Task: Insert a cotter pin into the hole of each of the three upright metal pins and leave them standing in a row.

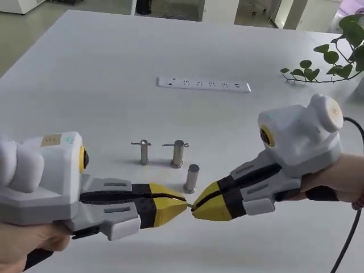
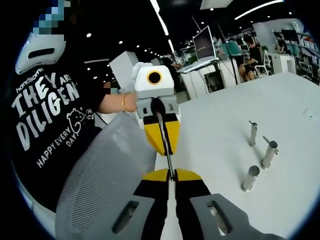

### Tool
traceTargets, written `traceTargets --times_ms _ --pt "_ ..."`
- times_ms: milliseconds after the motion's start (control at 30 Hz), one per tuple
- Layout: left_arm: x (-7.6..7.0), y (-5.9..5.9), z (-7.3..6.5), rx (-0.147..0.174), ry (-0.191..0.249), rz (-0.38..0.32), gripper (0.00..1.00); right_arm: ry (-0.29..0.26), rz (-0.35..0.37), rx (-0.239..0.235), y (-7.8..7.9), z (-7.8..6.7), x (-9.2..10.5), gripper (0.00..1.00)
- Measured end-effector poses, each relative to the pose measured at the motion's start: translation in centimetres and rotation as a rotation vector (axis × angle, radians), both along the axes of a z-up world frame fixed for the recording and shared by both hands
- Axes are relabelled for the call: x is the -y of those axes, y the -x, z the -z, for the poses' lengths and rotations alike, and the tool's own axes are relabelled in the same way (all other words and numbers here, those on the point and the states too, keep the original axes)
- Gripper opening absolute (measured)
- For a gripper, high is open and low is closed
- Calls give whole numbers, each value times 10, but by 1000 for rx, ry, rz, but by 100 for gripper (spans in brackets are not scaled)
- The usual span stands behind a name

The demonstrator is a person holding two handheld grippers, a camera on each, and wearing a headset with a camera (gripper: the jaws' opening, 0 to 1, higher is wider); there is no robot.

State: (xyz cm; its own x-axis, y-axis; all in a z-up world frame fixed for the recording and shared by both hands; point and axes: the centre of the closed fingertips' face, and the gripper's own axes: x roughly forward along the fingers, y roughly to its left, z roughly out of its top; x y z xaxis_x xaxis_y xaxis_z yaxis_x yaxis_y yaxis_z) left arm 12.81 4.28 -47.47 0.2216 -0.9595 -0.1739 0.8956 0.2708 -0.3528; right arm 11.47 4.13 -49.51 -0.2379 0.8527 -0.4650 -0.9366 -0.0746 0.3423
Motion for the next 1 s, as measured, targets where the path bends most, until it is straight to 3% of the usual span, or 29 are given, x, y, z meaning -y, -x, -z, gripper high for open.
traceTargets --times_ms 33,133,300,500,633,800,1000 --pt "0 0 1 8 -9 -1 0 9 -8 33 -1 1 1 0" --pt "1 0 3 12 -17 0 1 33 -21 50 0 4 2 0" --pt "2 -1 10 28 -49 -9 2 85 -47 122 -3 9 4 0" --pt "0 -11 15 62 -87 -66 3 131 -41 190 -14 14 9 0" --pt "-3 -19 13 80 -87 -112 6 158 -33 219 -21 16 13 0" --pt "-7 -26 12 85 -84 -153 10 213 0 250 -30 23 19 0" --pt "-17 -37 24 109 -156 -229 16 272 67 293 -51 29 30 0"
